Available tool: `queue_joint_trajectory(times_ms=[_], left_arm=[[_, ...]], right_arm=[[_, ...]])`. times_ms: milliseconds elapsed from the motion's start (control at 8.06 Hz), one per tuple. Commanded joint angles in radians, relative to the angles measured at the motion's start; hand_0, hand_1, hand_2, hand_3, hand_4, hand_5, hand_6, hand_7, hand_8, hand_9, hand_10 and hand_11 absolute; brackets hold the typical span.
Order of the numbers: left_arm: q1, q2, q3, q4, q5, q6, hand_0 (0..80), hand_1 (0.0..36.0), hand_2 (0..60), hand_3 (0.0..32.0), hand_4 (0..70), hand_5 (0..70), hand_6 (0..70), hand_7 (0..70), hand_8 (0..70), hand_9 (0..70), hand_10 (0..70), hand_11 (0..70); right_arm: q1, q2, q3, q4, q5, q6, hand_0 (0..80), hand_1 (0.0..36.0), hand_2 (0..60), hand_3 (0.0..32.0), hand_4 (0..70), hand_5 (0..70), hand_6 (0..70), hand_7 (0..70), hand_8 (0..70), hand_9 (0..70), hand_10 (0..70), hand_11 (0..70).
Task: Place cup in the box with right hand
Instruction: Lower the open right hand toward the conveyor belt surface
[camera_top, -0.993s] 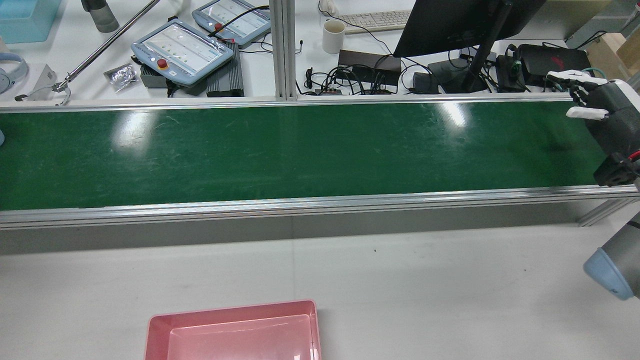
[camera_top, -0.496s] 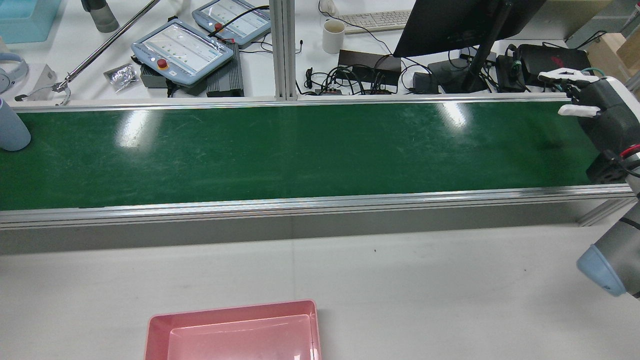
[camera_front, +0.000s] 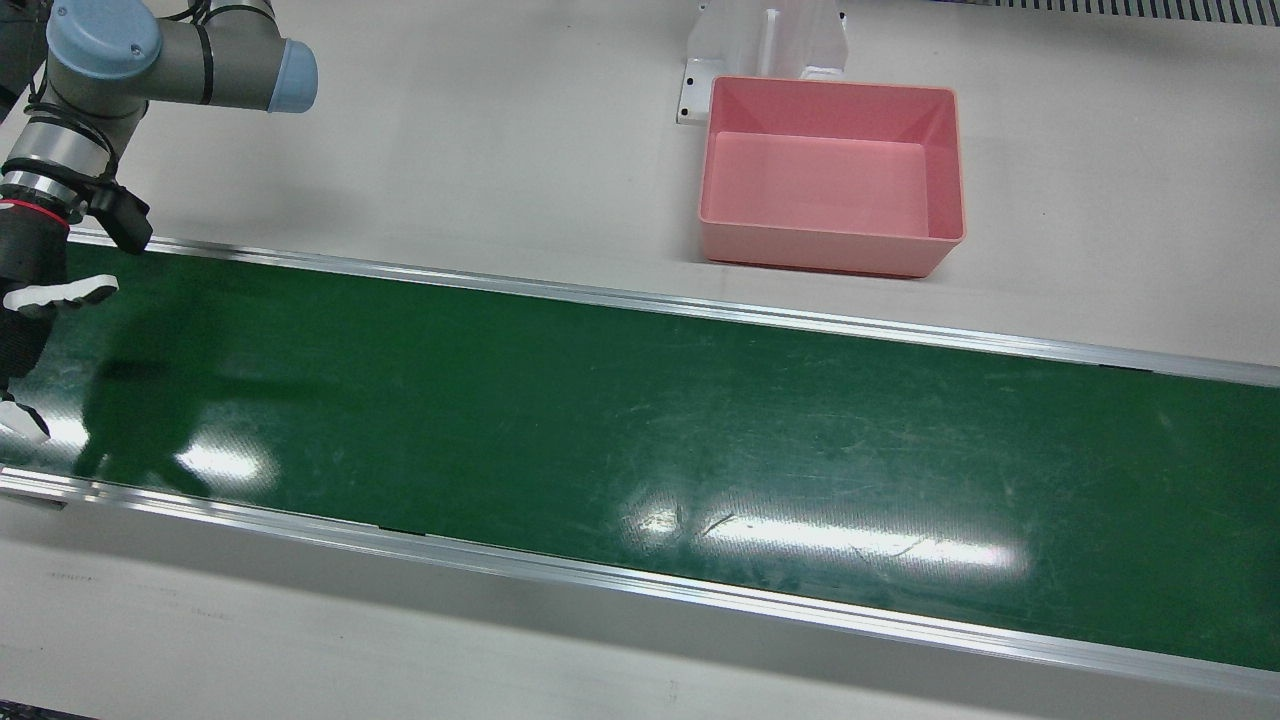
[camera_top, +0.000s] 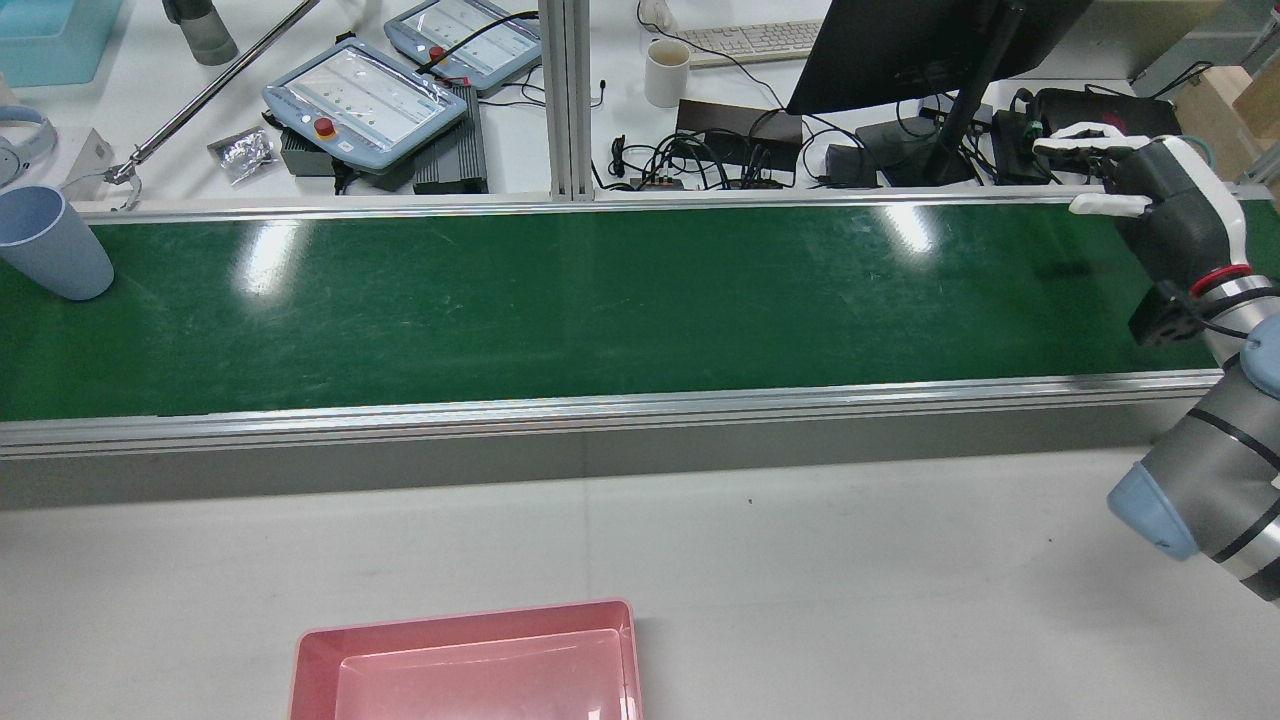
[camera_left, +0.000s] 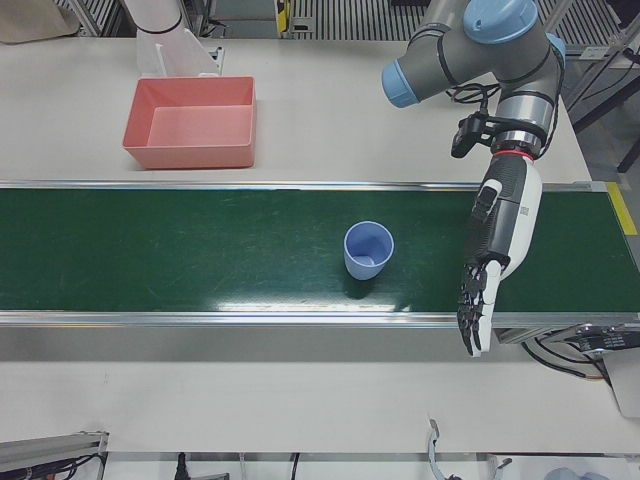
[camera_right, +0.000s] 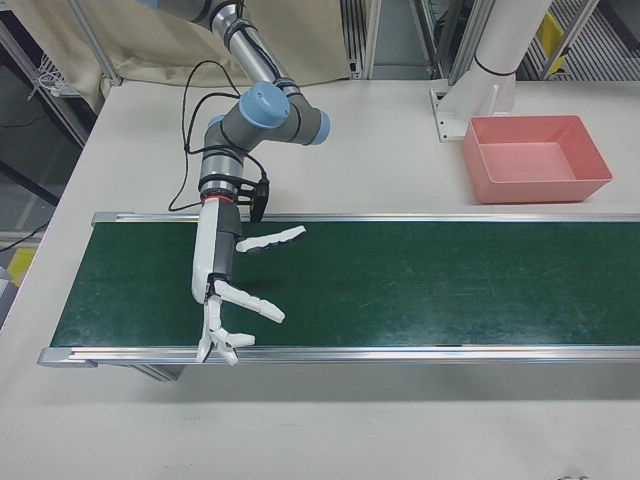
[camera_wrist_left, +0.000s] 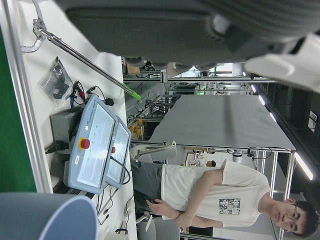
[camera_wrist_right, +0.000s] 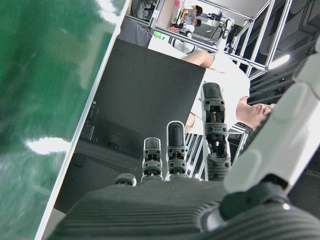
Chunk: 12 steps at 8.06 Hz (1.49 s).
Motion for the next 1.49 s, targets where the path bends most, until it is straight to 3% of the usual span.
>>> queue_joint_trajectory(times_ms=[0,248,620,869,1365], left_arm=[[0.0,0.0,0.0,0.0,0.0,0.0,0.0,0.0,0.0,0.0,0.0,0.0,0.0,0.0,0.0,0.0,0.0,0.0],[0.0,0.0,0.0,0.0,0.0,0.0,0.0,0.0,0.0,0.0,0.0,0.0,0.0,0.0,0.0,0.0,0.0,0.0],[0.0,0.0,0.0,0.0,0.0,0.0,0.0,0.0,0.0,0.0,0.0,0.0,0.0,0.0,0.0,0.0,0.0,0.0],[0.0,0.0,0.0,0.0,0.0,0.0,0.0,0.0,0.0,0.0,0.0,0.0,0.0,0.0,0.0,0.0,0.0,0.0],[0.0,0.0,0.0,0.0,0.0,0.0,0.0,0.0,0.0,0.0,0.0,0.0,0.0,0.0,0.0,0.0,0.0,0.0]], right_arm=[[-0.011,0.04,-0.035,0.0,0.002,-0.012,44.6,0.7,0.0,3.0,37.9,1.5,7.9,45.4,9.0,19.6,0.2,0.4],[-0.017,0.034,-0.033,0.0,0.002,-0.013,44.7,0.6,0.0,2.8,38.8,1.5,8.1,46.1,9.1,19.8,0.3,0.5],[-0.005,0.02,-0.019,0.0,0.0,-0.008,40.7,0.0,0.0,9.6,34.0,0.7,6.7,43.0,8.3,18.7,0.0,0.0],[-0.008,0.014,-0.018,0.0,0.0,-0.007,41.0,0.0,0.0,10.6,30.9,0.9,6.4,41.4,8.0,18.1,0.0,0.0],[-0.041,0.013,-0.016,-0.002,0.0,-0.019,41.2,0.0,0.0,10.6,31.7,0.9,6.4,41.1,7.9,18.0,0.0,0.0]])
